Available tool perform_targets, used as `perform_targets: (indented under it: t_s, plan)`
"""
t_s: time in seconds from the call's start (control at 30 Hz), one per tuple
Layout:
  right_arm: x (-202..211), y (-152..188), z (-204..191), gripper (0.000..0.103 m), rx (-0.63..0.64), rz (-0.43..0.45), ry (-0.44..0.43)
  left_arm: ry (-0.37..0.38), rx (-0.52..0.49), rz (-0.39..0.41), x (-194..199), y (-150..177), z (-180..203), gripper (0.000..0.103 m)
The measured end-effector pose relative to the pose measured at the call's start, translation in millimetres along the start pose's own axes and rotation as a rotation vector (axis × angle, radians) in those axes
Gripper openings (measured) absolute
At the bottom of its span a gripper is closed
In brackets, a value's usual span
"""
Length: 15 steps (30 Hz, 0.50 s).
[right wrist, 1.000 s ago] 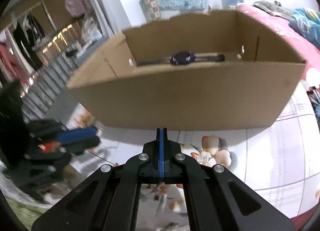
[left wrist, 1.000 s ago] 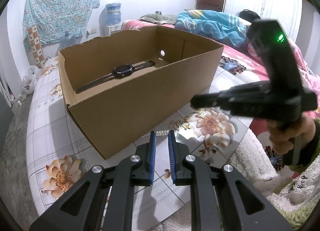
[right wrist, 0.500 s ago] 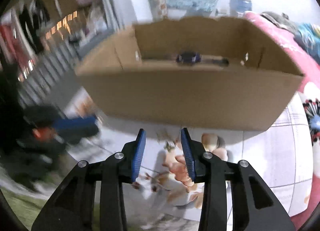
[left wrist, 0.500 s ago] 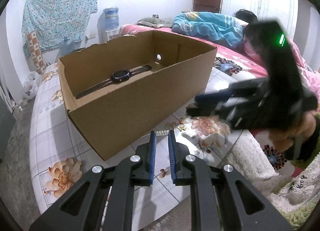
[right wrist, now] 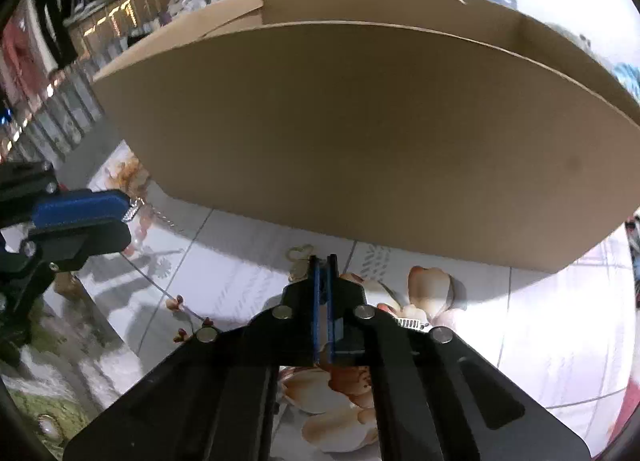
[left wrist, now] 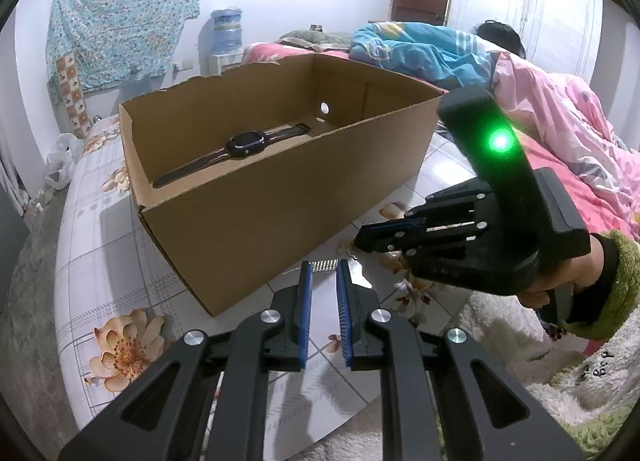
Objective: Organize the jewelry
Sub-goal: 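Carry both held earrings up over the cardboard box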
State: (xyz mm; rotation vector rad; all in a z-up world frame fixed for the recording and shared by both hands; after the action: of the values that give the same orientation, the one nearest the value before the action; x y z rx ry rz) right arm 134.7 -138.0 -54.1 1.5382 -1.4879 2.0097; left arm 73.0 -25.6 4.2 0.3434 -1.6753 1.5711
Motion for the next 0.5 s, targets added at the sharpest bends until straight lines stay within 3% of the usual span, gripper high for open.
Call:
perform_targets:
  t_s: [0.5]
  plan:
    - [72, -1, 32, 0.0, -0.148, 0.149, -0.122, -0.003, -0.01, 0.016, 5, 1, -1, 0.012]
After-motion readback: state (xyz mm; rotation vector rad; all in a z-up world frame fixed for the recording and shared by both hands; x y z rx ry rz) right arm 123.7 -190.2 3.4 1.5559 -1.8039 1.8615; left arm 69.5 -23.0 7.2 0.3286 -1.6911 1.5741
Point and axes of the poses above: each gripper's, at about its wrist camera, not at the fingertips, and x roughly against the way its jaws point, z to its right, y to its underside, the point moved 1 cm from there along -x, roughly the way its jaws point, and after that the axes turned 1 degree about y, right-handed, at the moved point
